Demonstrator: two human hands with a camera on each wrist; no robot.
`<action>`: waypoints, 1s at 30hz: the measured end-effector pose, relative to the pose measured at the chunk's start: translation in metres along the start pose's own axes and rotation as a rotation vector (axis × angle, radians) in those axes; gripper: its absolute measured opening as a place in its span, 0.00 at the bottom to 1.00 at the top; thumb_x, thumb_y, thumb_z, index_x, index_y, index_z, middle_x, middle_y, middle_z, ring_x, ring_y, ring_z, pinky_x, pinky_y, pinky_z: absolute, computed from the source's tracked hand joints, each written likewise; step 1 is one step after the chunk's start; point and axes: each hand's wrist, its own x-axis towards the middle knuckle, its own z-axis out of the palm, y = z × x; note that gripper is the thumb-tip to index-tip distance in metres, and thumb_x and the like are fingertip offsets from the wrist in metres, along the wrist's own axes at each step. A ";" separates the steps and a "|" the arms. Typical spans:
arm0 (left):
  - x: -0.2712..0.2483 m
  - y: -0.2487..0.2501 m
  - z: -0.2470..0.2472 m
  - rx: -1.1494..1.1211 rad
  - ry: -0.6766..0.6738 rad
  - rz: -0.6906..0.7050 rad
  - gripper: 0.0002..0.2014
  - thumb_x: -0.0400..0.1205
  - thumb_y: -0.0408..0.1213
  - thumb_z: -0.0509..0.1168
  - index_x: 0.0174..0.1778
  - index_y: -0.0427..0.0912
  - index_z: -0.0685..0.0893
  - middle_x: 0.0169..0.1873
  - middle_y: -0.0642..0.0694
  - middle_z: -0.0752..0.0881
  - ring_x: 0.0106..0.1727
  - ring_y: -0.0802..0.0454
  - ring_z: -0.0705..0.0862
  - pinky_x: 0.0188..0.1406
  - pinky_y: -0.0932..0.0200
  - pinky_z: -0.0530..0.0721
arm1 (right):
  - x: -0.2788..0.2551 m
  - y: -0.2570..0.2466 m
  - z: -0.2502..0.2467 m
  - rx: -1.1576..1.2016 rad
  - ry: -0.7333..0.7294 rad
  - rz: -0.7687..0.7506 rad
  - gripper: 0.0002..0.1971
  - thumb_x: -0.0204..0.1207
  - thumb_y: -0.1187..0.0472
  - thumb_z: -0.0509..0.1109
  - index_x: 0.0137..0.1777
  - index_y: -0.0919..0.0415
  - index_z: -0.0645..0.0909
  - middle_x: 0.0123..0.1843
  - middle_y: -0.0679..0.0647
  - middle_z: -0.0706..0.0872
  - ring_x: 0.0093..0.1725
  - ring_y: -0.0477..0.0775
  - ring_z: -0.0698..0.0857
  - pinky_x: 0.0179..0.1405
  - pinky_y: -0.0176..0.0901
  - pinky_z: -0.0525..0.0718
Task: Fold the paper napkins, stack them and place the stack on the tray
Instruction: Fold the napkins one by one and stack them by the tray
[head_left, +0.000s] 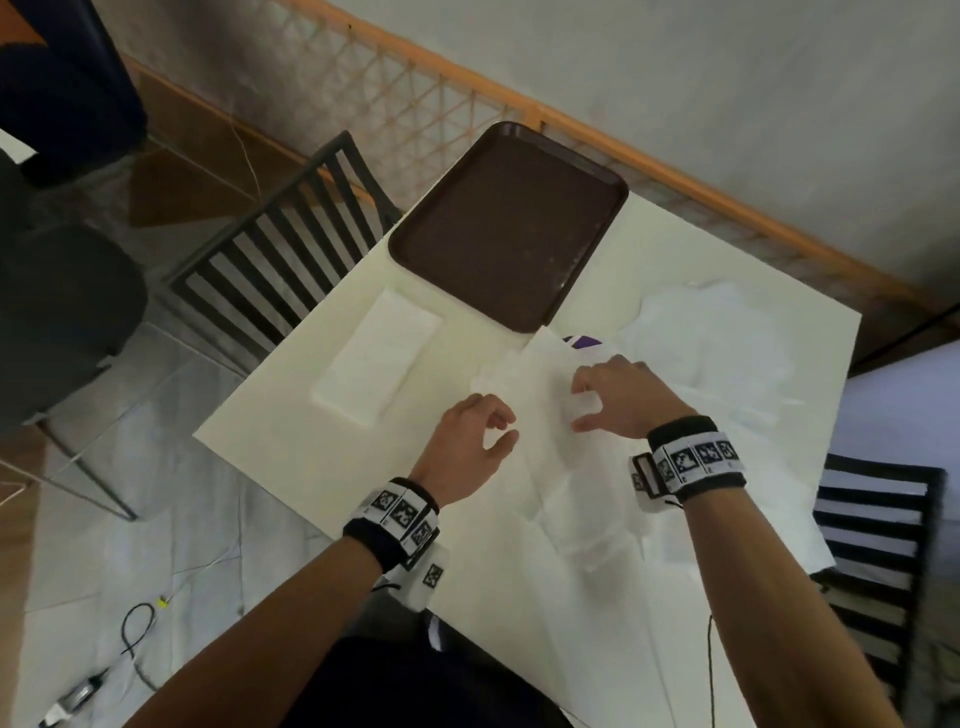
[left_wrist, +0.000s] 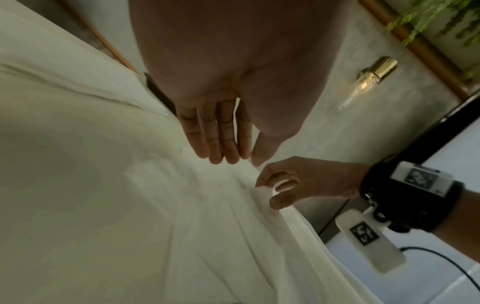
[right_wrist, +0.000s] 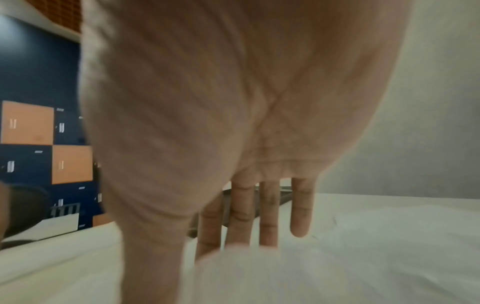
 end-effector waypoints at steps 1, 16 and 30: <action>0.002 0.005 0.007 -0.014 0.000 0.005 0.12 0.84 0.43 0.76 0.61 0.47 0.85 0.55 0.52 0.87 0.57 0.58 0.86 0.61 0.51 0.86 | 0.000 0.005 0.000 -0.014 -0.002 -0.027 0.18 0.80 0.41 0.80 0.65 0.47 0.86 0.61 0.46 0.88 0.68 0.57 0.81 0.67 0.54 0.76; 0.031 0.004 0.014 -0.431 0.050 -0.290 0.06 0.81 0.41 0.81 0.47 0.45 0.92 0.42 0.50 0.94 0.44 0.54 0.90 0.52 0.50 0.88 | -0.057 -0.010 0.039 0.739 0.761 0.054 0.13 0.88 0.44 0.75 0.64 0.51 0.86 0.63 0.44 0.91 0.63 0.47 0.88 0.63 0.43 0.82; 0.009 -0.013 -0.026 -0.494 0.009 -0.194 0.27 0.83 0.27 0.77 0.77 0.53 0.85 0.64 0.50 0.93 0.69 0.55 0.89 0.74 0.52 0.87 | -0.078 -0.084 0.110 0.999 0.513 0.299 0.33 0.79 0.37 0.80 0.79 0.30 0.69 0.44 0.42 0.85 0.45 0.53 0.85 0.54 0.52 0.86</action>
